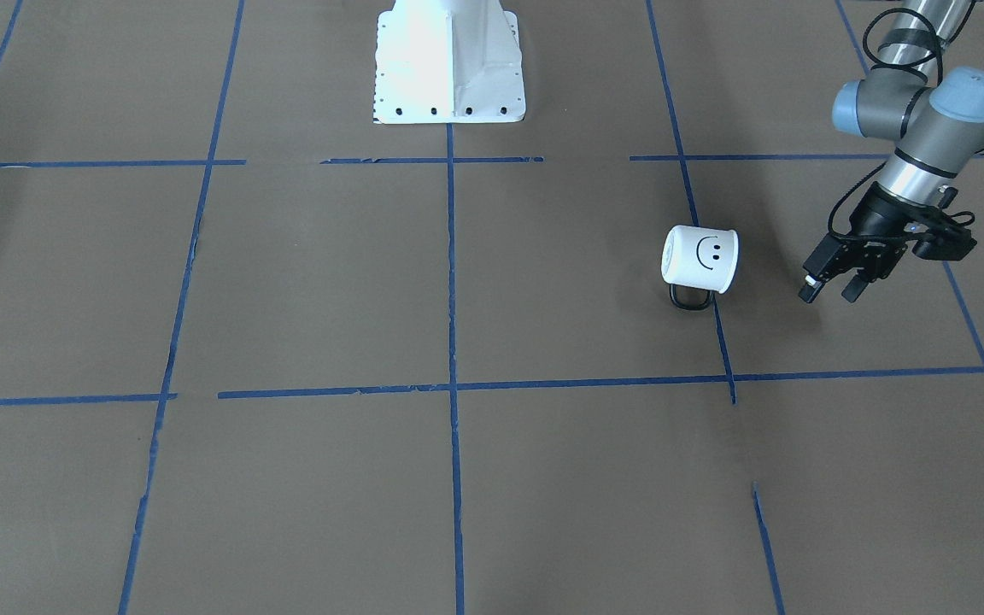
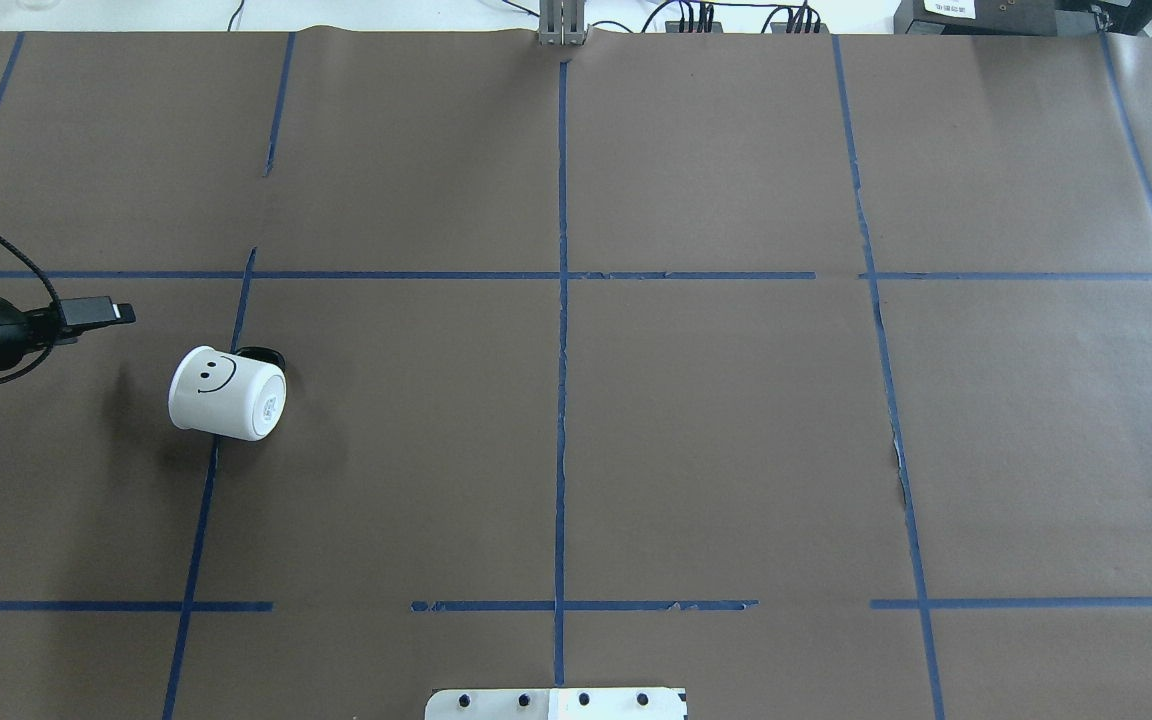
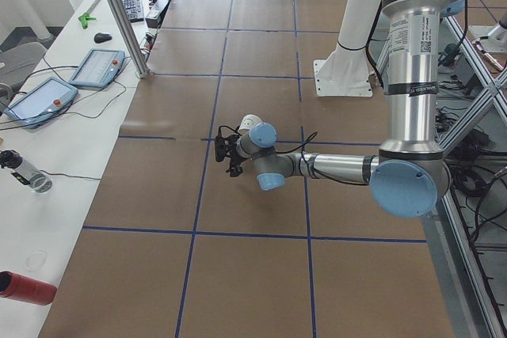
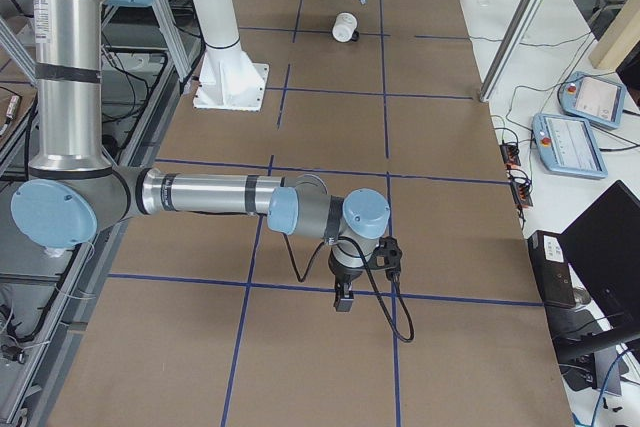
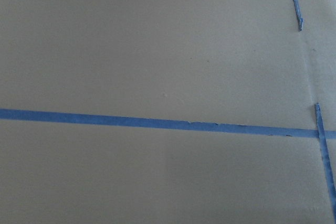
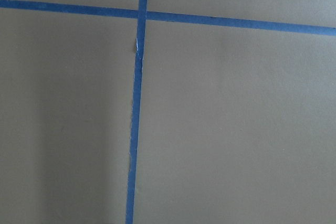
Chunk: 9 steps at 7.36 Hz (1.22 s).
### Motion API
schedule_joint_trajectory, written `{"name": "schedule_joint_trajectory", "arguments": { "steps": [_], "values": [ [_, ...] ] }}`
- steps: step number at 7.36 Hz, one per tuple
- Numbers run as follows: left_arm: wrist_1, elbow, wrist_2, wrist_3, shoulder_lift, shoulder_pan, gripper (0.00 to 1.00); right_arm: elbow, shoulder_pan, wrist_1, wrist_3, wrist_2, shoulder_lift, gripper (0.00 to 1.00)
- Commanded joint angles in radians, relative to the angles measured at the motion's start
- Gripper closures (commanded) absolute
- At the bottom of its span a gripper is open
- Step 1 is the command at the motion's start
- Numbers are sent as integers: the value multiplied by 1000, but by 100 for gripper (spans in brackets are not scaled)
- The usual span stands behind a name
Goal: Flip mug
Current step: 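Move the left gripper toward the white smiley mug lying on its side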
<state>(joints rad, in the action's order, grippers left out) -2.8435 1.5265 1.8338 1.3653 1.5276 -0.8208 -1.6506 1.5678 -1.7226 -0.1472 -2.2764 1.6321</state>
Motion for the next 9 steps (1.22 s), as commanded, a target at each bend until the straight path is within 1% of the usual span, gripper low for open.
{"name": "schedule_joint_trajectory", "arguments": {
  "steps": [1, 2, 3, 4, 5, 6, 7, 8, 9],
  "values": [
    [-222, -8, 196, 31, 42, 29, 0, 0, 0, 0, 0, 0, 0, 0],
    [-288, -12, 228, 32, 52, 31, 0, 0, 0, 0, 0, 0, 0, 0],
    [-351, -44, 289, 32, 84, 32, 0, 0, 0, 0, 0, 2, 0, 0],
    [-457, -127, 310, 31, 118, 38, 0, 0, 0, 0, 0, 0, 0, 0],
    [-520, -187, 311, 31, 143, 55, 0, 0, 0, 0, 0, 0, 0, 0],
    [-524, -187, 311, 31, 149, 61, 0, 0, 0, 0, 0, 0, 0, 0],
    [-524, -187, 314, 32, 158, 62, 19, 0, 0, 0, 0, 0, 0, 0],
    [-525, -186, 403, 32, 161, 62, 84, 0, 0, 0, 0, 0, 0, 0],
    [-524, -180, 517, 34, 158, 62, 100, 0, 0, 0, 0, 0, 0, 0]
  ]
}}
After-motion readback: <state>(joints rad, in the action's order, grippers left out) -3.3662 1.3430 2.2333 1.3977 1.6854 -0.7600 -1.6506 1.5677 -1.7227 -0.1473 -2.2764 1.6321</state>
